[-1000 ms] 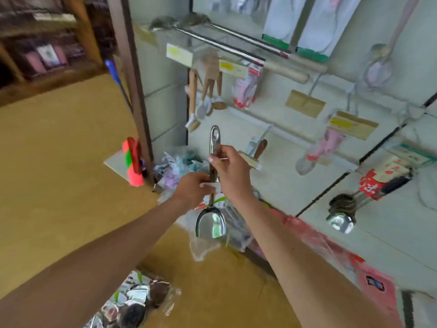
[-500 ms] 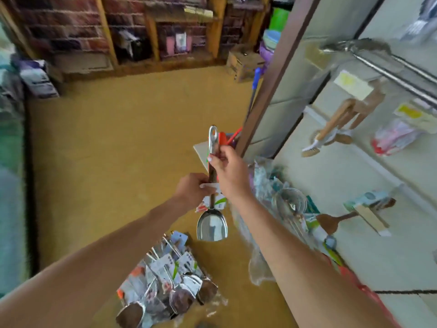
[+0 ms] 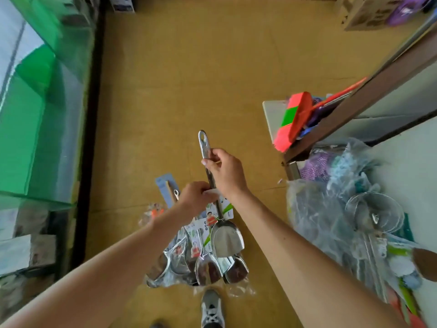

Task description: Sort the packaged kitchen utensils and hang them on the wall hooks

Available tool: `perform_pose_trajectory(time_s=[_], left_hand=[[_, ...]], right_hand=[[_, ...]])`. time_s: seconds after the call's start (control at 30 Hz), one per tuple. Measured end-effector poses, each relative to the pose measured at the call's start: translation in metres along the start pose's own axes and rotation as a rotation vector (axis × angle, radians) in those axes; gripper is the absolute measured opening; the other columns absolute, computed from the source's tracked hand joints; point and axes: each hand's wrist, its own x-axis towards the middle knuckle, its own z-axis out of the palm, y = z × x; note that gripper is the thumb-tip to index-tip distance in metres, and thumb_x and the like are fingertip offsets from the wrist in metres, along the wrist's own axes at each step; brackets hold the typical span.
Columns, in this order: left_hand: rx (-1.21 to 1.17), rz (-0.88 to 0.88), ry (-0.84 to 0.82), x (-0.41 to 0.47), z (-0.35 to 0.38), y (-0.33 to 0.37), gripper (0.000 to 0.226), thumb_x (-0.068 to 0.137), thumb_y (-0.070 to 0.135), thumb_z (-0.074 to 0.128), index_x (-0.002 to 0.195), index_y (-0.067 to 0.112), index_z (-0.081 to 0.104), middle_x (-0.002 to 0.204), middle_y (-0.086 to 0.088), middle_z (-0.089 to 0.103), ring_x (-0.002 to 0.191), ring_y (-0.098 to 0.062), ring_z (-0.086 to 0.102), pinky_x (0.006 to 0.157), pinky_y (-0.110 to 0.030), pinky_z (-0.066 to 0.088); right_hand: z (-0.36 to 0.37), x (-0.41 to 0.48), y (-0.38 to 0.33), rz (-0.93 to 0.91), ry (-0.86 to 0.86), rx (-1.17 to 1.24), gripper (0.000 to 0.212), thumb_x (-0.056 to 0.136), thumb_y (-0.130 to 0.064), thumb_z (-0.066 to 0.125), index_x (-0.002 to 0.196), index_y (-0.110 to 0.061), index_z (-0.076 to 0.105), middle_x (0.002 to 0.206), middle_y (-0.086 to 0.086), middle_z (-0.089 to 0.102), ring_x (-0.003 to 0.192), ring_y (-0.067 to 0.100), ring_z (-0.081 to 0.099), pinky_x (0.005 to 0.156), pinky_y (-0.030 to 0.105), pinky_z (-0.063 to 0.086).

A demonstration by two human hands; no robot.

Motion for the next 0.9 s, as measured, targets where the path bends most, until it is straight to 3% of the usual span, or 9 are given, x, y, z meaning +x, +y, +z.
perform_pose_trajectory(time_s=[0.17,0.3,0.4,0.5,0.63,0.7,0.77,0.9], left_hand=[[-0.234,-0.187,-0.004,0.022,0.025,-0.083,0.005,0.088,0.010,0.065,0.089,0.005,0.068,0.088,-0.017,0.067,0.081,-0.023,0.063,0.075,-0.043,0.058],[-0.390,-0.325,0.015,0.032,0.047,-0.144,0.008,0.089,0.007,0.063,0.082,0.009,0.064,0.085,-0.011,0.065,0.080,-0.018,0.061,0.066,-0.033,0.056],[-0.500,-0.398,0.033,0.040,0.063,-0.179,0.003,0.090,0.008,0.064,0.088,0.005,0.064,0.089,-0.010,0.061,0.082,-0.019,0.058,0.069,-0.032,0.053],[-0.577,-0.448,0.047,0.049,0.075,-0.210,0.010,0.091,0.009,0.065,0.098,0.003,0.067,0.095,-0.011,0.063,0.083,-0.020,0.057,0.074,-0.038,0.054],[-0.650,-0.491,0.069,0.059,0.084,-0.235,0.016,0.093,0.010,0.062,0.109,0.006,0.065,0.110,-0.012,0.064,0.098,-0.021,0.061,0.085,-0.046,0.056],[-0.666,-0.527,0.094,0.067,0.086,-0.246,0.012,0.093,0.010,0.062,0.105,0.007,0.064,0.114,-0.017,0.064,0.098,-0.024,0.061,0.085,-0.048,0.058],[-0.660,-0.552,0.119,0.073,0.087,-0.255,0.010,0.091,0.012,0.064,0.098,0.006,0.066,0.111,-0.021,0.066,0.094,-0.027,0.065,0.081,-0.052,0.058],[-0.592,-0.589,0.224,0.079,0.089,-0.260,0.015,0.086,0.014,0.061,0.087,0.000,0.066,0.082,-0.016,0.064,0.078,-0.036,0.067,0.069,-0.055,0.059]], right_hand=[[0.077,0.012,0.058,0.032,-0.209,-0.150,0.015,0.094,-0.028,0.063,0.098,-0.014,0.068,0.088,0.003,0.069,0.079,0.024,0.062,0.069,0.039,0.051],[0.136,0.010,0.102,0.069,-0.354,-0.252,0.018,0.093,-0.028,0.063,0.098,-0.011,0.068,0.087,0.007,0.066,0.078,0.027,0.056,0.062,0.035,0.039],[0.170,0.006,0.129,0.089,-0.435,-0.299,0.017,0.093,-0.026,0.064,0.092,-0.009,0.067,0.082,0.006,0.062,0.078,0.030,0.056,0.061,0.034,0.036],[0.198,0.004,0.151,0.085,-0.488,-0.335,0.023,0.094,-0.026,0.064,0.107,-0.008,0.068,0.101,0.010,0.070,0.088,0.028,0.060,0.065,0.029,0.034],[0.228,0.005,0.168,0.080,-0.559,-0.407,0.024,0.095,-0.026,0.063,0.110,-0.008,0.067,0.112,0.014,0.069,0.094,0.030,0.062,0.070,0.031,0.040],[0.241,0.007,0.176,0.070,-0.575,-0.440,0.023,0.095,-0.025,0.063,0.108,-0.005,0.066,0.110,0.015,0.069,0.092,0.030,0.061,0.069,0.029,0.037],[0.252,0.008,0.182,0.052,-0.566,-0.466,0.022,0.094,-0.025,0.065,0.105,-0.005,0.066,0.107,0.014,0.069,0.095,0.031,0.063,0.068,0.029,0.036],[0.265,0.006,0.185,0.027,-0.558,-0.498,0.038,0.092,-0.029,0.068,0.126,-0.012,0.063,0.122,0.010,0.066,0.111,0.029,0.061,0.086,0.035,0.048]])
